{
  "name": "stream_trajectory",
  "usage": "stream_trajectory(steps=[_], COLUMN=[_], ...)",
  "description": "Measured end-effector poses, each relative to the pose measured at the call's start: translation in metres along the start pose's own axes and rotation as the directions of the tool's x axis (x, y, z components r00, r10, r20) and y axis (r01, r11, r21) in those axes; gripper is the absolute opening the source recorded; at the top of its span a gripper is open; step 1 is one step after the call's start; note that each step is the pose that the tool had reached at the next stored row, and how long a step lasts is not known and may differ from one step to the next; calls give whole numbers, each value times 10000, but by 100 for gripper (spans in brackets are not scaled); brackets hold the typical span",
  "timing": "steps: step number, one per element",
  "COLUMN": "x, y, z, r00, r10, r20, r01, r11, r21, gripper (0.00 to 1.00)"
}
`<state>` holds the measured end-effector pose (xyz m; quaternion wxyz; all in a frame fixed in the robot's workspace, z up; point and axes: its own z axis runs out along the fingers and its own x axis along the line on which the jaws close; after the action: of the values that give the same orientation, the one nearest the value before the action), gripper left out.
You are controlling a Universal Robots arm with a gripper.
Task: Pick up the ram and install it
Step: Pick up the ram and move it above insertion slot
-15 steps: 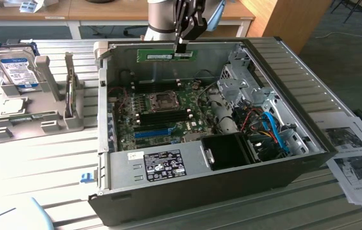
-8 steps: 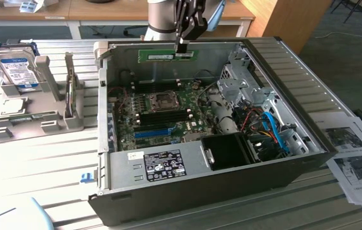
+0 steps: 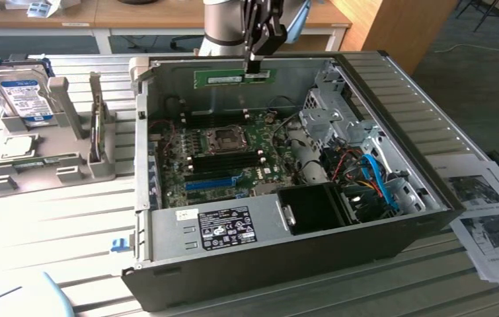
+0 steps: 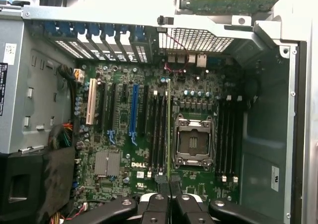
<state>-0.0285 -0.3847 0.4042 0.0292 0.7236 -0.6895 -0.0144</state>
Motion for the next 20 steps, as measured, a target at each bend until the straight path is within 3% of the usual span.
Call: stream_trajectory(steps=[2,20], x=[0,-1], y=[1,-1], z=[0,40], r00=[10000,10000], r10=[0,1], r20=[-2,-4], r01=[0,-1], r11=[10000,10000], r21=[41,67], gripper=[11,11])
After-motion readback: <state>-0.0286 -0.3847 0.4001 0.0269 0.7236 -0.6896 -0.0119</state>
